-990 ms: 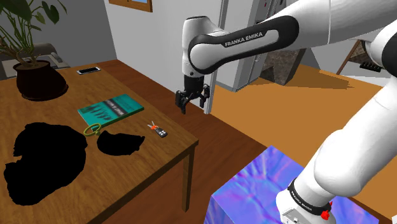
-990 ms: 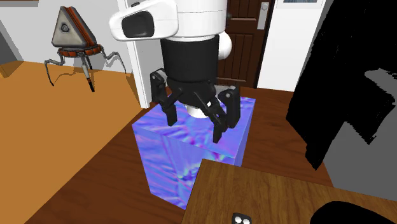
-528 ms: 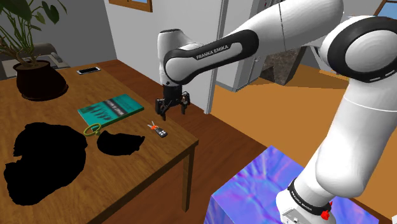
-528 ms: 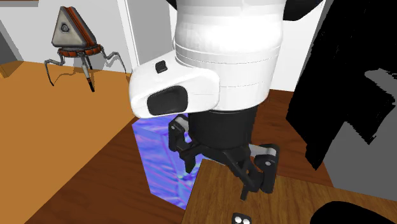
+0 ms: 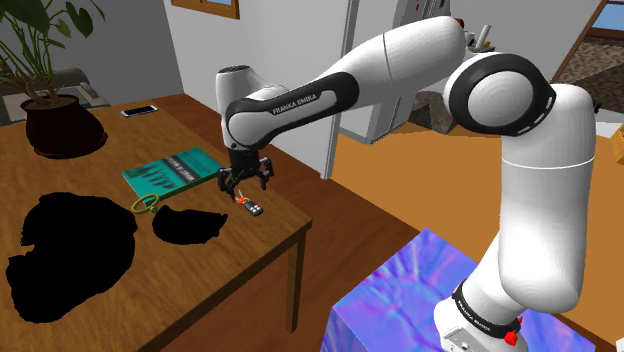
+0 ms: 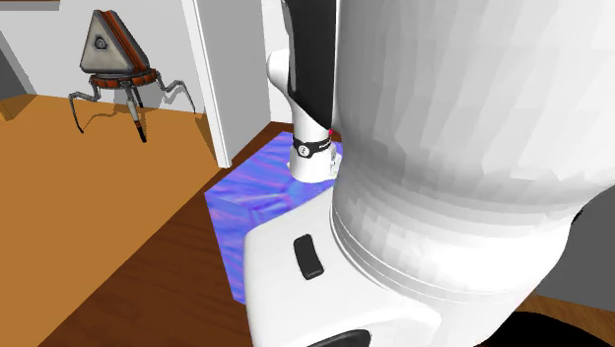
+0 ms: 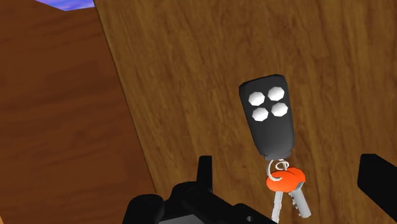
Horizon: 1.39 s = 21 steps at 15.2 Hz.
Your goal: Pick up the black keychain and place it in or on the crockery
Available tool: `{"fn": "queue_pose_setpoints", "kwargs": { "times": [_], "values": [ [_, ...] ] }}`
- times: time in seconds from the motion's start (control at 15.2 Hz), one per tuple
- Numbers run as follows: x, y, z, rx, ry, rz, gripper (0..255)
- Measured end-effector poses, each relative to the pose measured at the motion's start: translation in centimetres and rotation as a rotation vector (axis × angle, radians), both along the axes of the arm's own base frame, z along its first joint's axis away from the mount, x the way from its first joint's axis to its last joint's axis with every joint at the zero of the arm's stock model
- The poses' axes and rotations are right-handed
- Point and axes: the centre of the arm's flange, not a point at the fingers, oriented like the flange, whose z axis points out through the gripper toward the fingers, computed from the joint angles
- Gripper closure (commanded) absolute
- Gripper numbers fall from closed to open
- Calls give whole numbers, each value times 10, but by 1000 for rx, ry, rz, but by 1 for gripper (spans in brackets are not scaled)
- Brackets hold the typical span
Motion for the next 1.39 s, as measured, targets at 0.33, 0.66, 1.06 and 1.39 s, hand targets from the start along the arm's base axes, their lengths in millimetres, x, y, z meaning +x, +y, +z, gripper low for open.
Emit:
{"fn": "queue_pose_setpoints", "kwargs": {
  "times": [0.33,0.66,1.06,1.39],
  "values": [
    [0,2,-28,0,0,0,0],
    [0,2,-35,0,0,0,0],
    [1,3,-31,3,-7,0,255],
    [0,3,-31,3,-10,-1,255]
  ]
}}
